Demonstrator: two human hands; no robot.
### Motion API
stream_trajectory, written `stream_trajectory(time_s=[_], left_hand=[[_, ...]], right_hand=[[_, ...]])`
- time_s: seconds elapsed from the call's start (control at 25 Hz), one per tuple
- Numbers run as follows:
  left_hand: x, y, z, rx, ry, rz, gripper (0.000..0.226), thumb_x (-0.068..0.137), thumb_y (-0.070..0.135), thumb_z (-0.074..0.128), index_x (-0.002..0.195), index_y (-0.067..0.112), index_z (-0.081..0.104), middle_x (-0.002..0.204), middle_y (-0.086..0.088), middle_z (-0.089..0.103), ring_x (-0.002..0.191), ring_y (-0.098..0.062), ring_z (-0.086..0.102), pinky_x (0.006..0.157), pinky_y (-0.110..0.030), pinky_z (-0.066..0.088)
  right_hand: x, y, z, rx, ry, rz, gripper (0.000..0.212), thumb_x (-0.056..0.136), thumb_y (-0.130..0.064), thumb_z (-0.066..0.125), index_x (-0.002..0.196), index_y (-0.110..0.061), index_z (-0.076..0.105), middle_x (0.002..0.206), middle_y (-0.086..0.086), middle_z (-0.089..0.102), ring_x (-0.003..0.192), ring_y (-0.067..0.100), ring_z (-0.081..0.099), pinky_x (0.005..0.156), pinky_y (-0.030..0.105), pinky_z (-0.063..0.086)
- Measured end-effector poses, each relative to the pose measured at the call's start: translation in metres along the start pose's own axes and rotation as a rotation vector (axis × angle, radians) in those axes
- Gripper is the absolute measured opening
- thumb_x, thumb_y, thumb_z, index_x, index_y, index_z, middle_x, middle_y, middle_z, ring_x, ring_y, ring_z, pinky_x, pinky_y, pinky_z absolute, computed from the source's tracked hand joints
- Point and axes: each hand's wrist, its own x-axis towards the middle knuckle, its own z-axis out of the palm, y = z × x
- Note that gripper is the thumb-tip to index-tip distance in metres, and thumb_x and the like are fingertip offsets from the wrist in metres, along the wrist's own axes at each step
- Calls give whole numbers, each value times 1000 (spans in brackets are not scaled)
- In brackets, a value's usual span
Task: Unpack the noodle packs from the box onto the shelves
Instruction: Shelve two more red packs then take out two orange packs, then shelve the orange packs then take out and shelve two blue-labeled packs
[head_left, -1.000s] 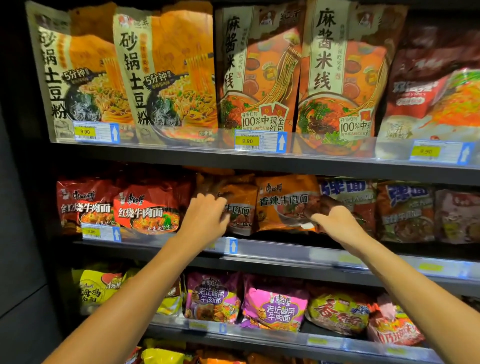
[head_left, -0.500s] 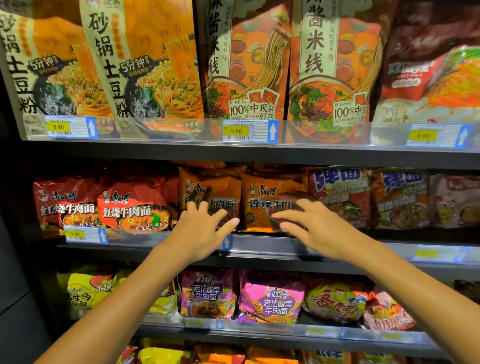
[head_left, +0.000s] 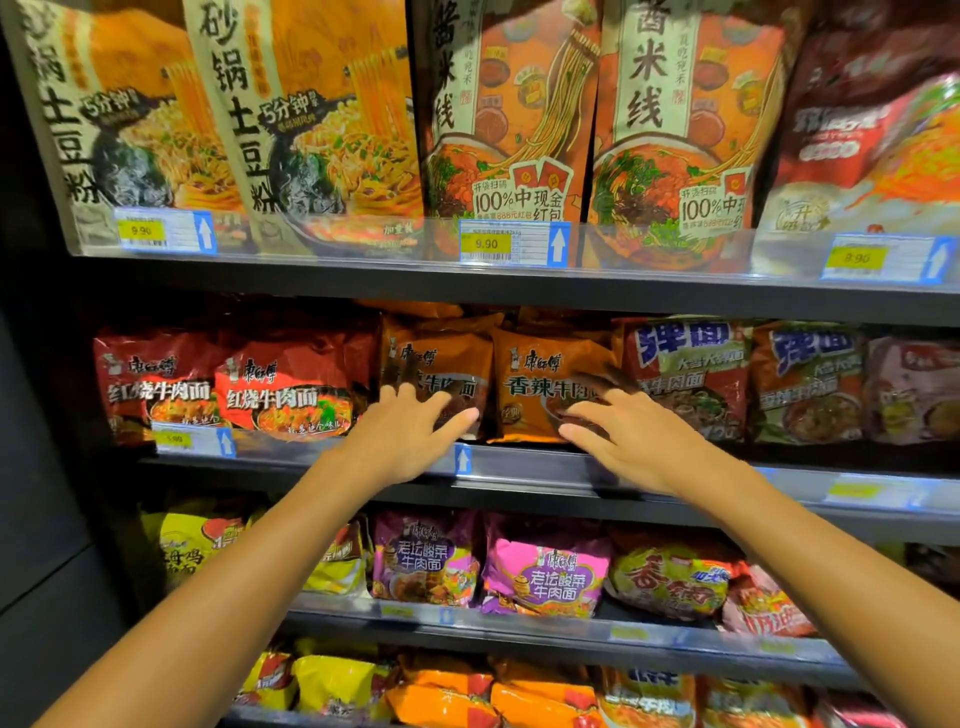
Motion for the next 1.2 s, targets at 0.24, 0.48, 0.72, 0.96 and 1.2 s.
stream_trajectory(time_s=[0.24, 0.48, 0.72, 0.96, 1.2], left_hand=[[-26, 23, 0, -2, 284, 269, 68, 97, 66, 24, 151, 26, 34, 153, -5, 35, 140, -27, 30, 111, -43, 35], [-17, 121, 16, -70, 304, 655, 63, 96, 61, 32, 142, 23, 51, 150, 0, 46, 138, -24, 41, 111, -46, 40], [-30, 243, 57, -90, 170, 920, 64, 95, 58, 35, 142, 17, 50, 147, -7, 49, 134, -31, 45, 108, -50, 42], [-99, 367, 101, -120, 53, 1001, 71, 91, 65, 30, 141, 19, 52, 148, -6, 49, 137, -34, 42, 115, -47, 35], [-218, 507, 165, -47, -121, 1080, 85, 92, 74, 14, 131, 16, 63, 136, -12, 60, 125, -38, 56, 107, -52, 43]], right_hand=[[-45, 22, -8, 136, 214, -1, 56, 97, -59, 39, 146, -32, 46, 148, -6, 46, 140, 17, 37, 110, 41, 41], [-145, 63, -5, 244, 261, 158, 57, 97, -52, 51, 150, -34, 39, 159, -16, 31, 151, 6, 16, 119, 28, 19], [-269, 116, 5, 134, 233, 356, 62, 96, -54, 52, 149, -23, 42, 156, -4, 39, 149, 17, 25, 122, 36, 23], [-421, 159, -4, 133, 74, 560, 67, 93, -65, 45, 151, -32, 39, 160, -8, 30, 152, 16, 16, 123, 40, 20], [-620, 200, -16, 184, -58, 721, 67, 94, -68, 42, 152, -35, 35, 164, -10, 21, 153, 15, 6, 125, 43, 13]])
